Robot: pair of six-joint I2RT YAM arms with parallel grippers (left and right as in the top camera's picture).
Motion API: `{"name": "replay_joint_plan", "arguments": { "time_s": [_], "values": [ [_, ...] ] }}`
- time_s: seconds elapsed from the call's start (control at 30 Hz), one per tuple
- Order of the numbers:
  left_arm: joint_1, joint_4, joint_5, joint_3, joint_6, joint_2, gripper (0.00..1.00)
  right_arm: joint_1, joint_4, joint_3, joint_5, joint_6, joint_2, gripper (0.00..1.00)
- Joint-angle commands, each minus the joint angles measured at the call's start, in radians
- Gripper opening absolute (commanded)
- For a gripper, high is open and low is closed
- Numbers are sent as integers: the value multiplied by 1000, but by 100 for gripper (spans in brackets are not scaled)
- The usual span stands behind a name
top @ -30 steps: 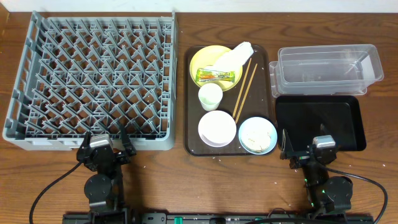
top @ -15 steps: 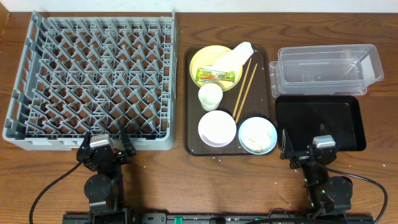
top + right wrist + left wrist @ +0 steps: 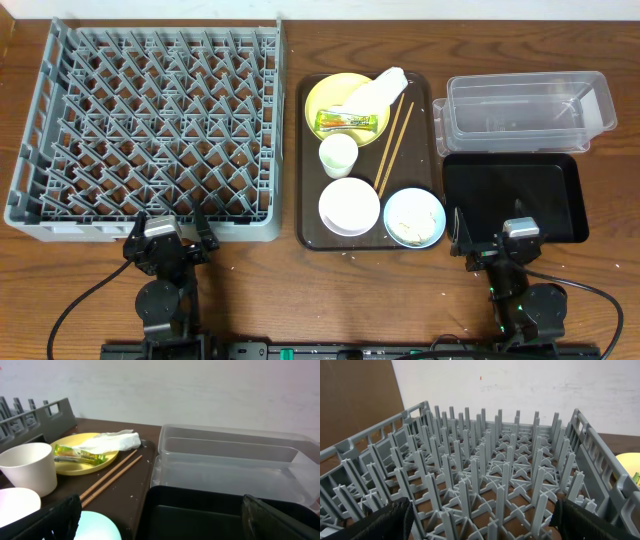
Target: Sort waste into correct bins and load items into the dishwasher
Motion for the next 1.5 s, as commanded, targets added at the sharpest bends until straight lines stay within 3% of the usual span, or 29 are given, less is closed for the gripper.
{"name": "replay_joint_plan", "arguments": {
  "time_s": [0.0,1.03,1.47],
  "values": [
    [6,-43,-13,-17,10,-6,92,14,-2,-2,10,-12,-5,99],
    [6,-43,-13,-17,10,-6,92,14,35,65,-2,-12,8,99],
    [6,-43,-13,-17,10,-6,92,14,36,358,-45,-80,311,99]
  ]
}}
